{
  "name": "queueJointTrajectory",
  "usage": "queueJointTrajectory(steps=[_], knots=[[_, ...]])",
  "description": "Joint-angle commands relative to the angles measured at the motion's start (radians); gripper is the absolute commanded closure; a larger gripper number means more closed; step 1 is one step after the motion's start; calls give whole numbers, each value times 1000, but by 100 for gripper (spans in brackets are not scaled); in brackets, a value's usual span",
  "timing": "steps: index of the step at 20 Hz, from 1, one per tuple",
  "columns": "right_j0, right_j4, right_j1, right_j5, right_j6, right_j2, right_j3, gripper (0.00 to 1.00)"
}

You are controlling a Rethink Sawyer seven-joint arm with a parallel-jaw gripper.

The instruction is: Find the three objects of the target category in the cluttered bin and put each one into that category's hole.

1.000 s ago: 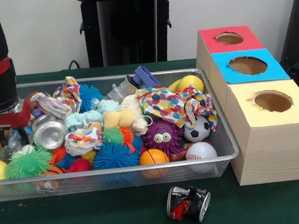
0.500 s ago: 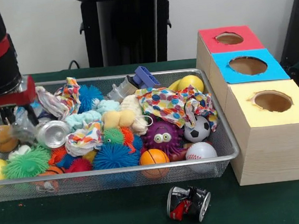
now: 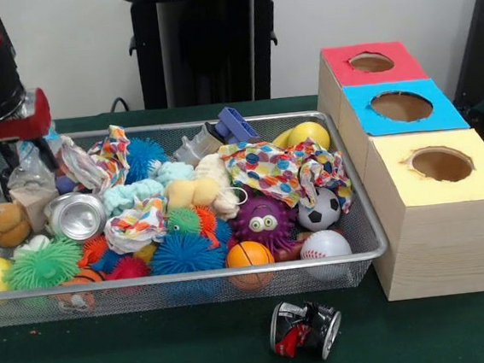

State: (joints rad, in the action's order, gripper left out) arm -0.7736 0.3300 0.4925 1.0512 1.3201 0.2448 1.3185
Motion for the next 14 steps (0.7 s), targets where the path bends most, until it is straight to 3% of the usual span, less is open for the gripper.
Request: queueJointTrajectory(steps=[1,9,14], knots=[[18,-90,22,203,87,16,30,100],[47,-225,76,311,215,-16,138,100],[81,-294,124,312,273,-57,227,100]])
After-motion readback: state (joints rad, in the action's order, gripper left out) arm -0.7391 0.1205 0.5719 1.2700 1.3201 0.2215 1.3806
